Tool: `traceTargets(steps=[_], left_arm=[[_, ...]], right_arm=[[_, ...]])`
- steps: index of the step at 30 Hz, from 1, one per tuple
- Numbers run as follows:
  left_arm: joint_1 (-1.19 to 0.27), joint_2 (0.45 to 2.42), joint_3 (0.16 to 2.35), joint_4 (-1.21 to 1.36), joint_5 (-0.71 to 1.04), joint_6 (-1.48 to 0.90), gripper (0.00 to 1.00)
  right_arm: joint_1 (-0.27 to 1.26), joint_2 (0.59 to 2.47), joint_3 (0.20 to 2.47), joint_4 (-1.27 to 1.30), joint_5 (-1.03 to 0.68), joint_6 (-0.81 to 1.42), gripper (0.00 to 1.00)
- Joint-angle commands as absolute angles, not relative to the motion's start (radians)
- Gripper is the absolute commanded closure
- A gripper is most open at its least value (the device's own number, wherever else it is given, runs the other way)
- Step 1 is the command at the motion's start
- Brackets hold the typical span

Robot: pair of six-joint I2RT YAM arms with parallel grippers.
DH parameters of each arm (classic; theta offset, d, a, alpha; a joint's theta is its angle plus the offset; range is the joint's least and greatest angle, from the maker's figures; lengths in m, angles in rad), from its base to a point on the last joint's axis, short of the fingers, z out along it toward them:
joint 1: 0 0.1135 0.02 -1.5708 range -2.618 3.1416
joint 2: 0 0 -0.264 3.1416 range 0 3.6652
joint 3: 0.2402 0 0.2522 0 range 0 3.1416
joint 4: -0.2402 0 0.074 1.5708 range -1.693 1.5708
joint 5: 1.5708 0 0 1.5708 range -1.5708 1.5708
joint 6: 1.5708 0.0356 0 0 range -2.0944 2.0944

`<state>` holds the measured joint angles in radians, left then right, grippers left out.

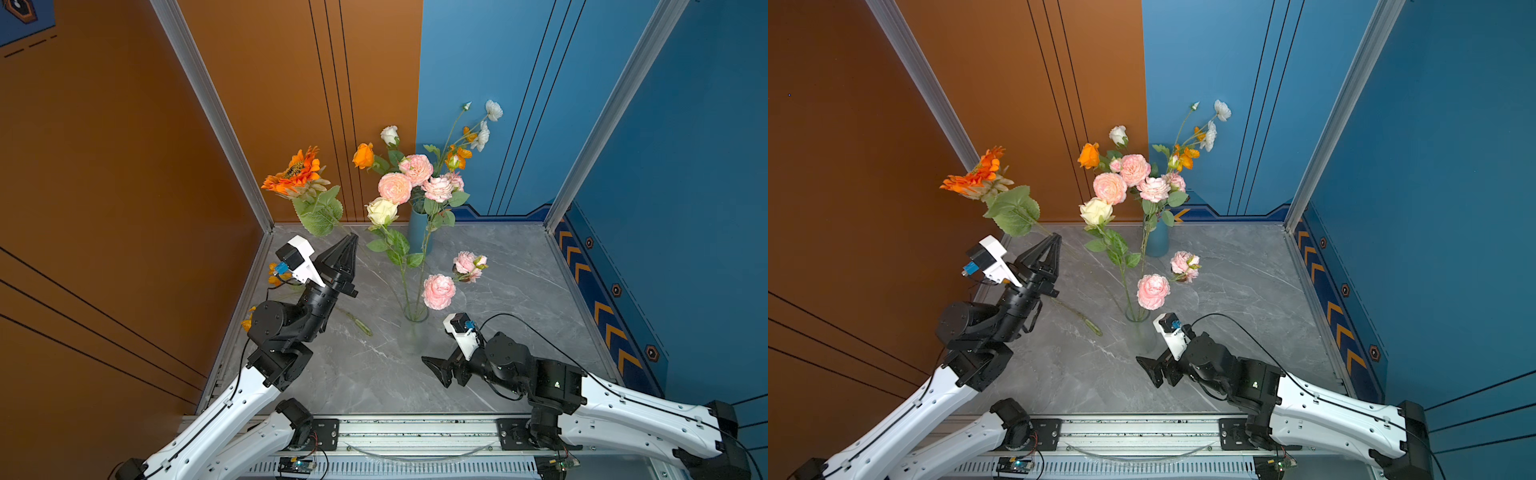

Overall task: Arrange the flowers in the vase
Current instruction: 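Carry the orange gerbera over the glass jar and lower its stem in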

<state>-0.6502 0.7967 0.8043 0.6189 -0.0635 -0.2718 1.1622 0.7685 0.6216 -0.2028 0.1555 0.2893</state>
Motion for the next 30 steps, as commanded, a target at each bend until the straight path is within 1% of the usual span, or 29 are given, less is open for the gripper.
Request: traceTargets(steps=[1,9,15,18,21,30], left_arm=[[-0.676,0.835,0.804,0.742,-0.087,-0.237,1.0],[-0.722,0.943,0.75,0.884,-0.073,-0.168,1.0],[-0.752,0.976,0.721,0.906,-0.093,-0.159,1.0],[-0.771,0.974,0.69,0.916,-0.121,-0.156,1.0],[-0.792,0.991,0.645,0.978,-0.15,-0.169,1.0],[-0.911,1.018,0.537,1.019,-0.292,-0.131,1.0]], right_arm=[[1.153,0.774,0.628,-0.236,0.167,0.282,0.0],[1.143,0.774,0.641,-0.236,0.155,0.273,0.0],[1.12,0.779,0.662,-0.258,0.136,0.261,0.0],[1.103,0.786,0.667,-0.257,0.121,0.253,0.0],[1.08,0.809,0.67,-0.246,0.095,0.244,0.0],[1.065,0.847,0.674,-0.217,0.049,0.234,0.0]])
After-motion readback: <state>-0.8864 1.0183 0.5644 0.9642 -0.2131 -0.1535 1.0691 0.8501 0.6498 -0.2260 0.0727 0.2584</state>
